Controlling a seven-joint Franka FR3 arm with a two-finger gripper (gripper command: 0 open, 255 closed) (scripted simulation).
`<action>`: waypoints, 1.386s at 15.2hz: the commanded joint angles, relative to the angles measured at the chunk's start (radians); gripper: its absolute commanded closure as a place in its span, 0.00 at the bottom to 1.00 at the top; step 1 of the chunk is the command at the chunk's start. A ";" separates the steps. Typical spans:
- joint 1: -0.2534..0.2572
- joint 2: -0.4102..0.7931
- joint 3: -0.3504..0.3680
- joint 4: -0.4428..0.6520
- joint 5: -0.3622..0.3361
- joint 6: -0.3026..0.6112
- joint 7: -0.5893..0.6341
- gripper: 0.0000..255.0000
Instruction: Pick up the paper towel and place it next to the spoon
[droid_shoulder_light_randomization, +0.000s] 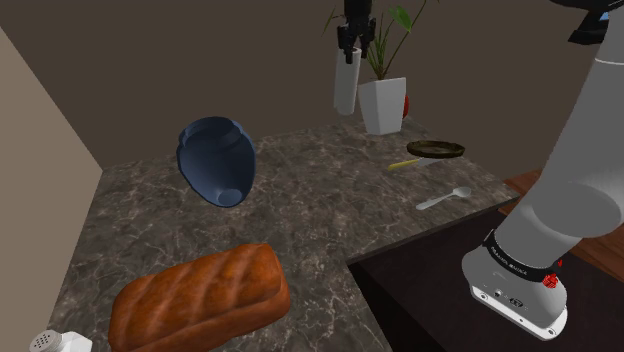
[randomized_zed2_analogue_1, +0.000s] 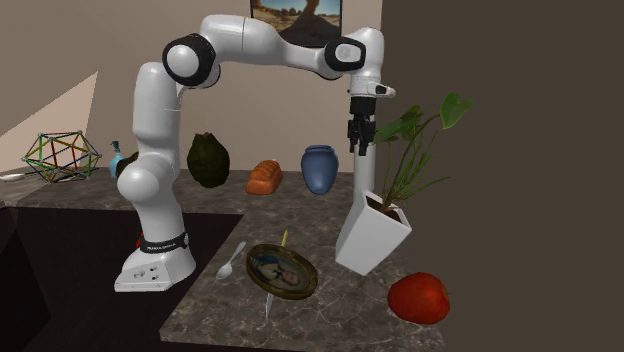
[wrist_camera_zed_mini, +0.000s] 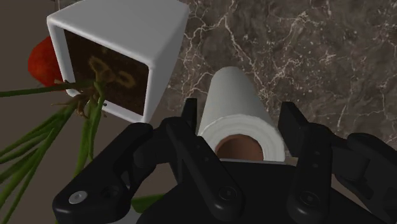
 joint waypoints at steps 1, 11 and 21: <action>0.012 -0.078 0.005 -0.078 -0.006 -0.001 0.017 1.00; 0.055 -0.411 0.049 -0.318 -0.015 -0.099 0.099 1.00; 0.091 -0.680 0.114 -0.410 0.014 -0.281 0.188 1.00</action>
